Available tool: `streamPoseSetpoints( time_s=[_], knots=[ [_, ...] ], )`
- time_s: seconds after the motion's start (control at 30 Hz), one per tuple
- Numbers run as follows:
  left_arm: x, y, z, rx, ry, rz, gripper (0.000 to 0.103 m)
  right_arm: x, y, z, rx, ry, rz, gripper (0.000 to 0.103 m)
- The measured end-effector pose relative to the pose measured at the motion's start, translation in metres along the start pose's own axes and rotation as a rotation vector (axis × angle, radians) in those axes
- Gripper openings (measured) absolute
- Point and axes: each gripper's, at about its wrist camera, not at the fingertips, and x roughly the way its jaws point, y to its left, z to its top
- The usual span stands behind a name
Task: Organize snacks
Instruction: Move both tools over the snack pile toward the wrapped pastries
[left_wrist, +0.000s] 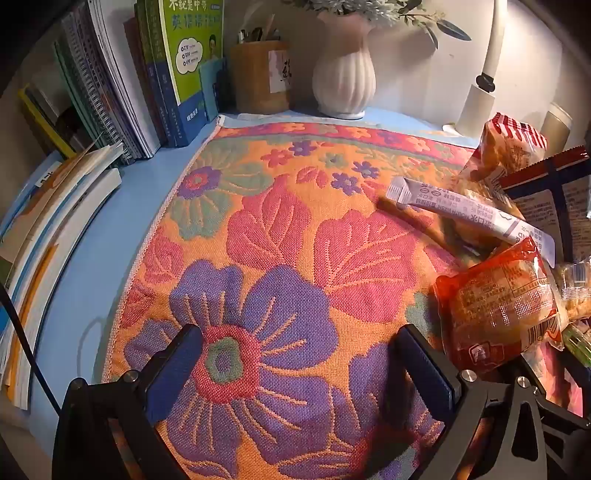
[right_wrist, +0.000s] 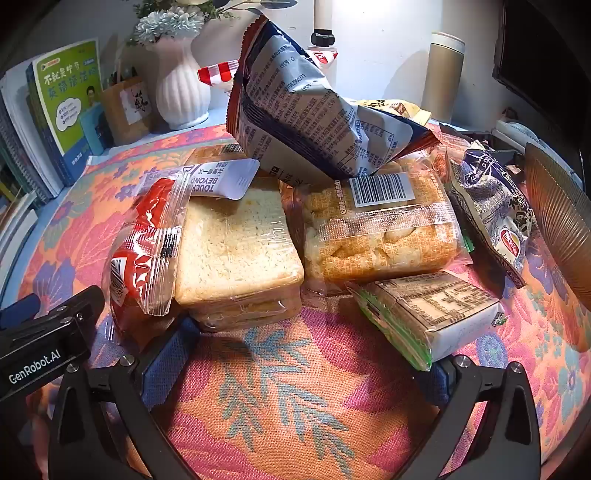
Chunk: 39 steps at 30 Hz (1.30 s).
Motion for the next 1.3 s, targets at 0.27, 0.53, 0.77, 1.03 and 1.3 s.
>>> streamPoseSetpoints(
  time_s=[0.27,0.53,0.77,1.03,1.3],
  knots=[
    [0.0,-0.001,0.0,-0.001,-0.002,0.001,0.103,0.0,0.0,0.0,0.0,0.001,-0.001,0.103],
    [-0.014,-0.004,-0.006,0.025,-0.02,-0.027,0.103,-0.009,-0.004,-0.002,-0.098,0.14,0.056,0.103],
    [-0.041,-0.018,-0.008,0.053,-0.07,-0.119,0.103,-0.035,-0.025,-0.035,-0.25,0.163,0.191,0.103],
    [-0.064,-0.047,-0.004,0.115,-0.115,-0.202,0.103,-0.073,-0.08,-0.05,-0.189,0.085,0.107,0.103],
    [-0.076,-0.069,0.0,0.157,-0.14,-0.223,0.102,-0.088,-0.096,-0.025,-0.159,0.01,0.052,0.103]
  ],
)
